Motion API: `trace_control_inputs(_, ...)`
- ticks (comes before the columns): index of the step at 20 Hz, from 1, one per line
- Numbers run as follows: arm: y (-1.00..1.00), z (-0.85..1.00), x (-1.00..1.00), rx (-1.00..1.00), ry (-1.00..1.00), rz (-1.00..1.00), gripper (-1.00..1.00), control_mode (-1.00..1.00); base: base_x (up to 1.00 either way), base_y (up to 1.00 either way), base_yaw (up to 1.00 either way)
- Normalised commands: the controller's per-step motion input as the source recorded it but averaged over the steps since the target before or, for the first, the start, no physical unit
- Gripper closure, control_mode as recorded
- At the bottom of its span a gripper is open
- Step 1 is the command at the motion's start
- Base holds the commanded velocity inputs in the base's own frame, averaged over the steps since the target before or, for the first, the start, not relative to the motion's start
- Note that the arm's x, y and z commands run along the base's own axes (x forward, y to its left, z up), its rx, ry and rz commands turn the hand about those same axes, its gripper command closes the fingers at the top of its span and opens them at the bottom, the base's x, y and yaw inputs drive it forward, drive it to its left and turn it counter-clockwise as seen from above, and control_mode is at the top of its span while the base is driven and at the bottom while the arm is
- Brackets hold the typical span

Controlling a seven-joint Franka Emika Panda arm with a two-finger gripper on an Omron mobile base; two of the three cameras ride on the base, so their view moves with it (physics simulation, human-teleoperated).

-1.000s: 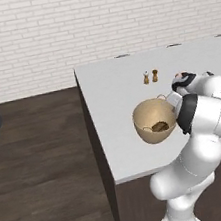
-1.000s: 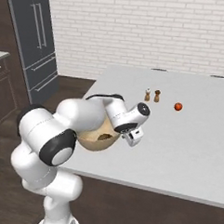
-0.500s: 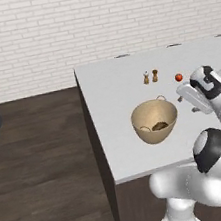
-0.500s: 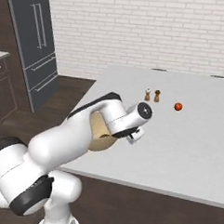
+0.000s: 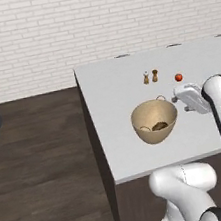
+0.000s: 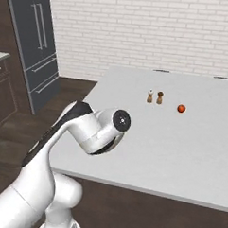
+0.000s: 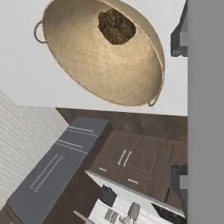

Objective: Open the cabinet, pick up the bread from the cabinet and place it in the basket. Then move the basket to the dining counter.

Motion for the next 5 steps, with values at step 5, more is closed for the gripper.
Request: trace_control_inputs(5,0.78,0.91,-0.94,0.0,-0.16,0.31,-1.0,-1.0,0.0,0.0,0.0)
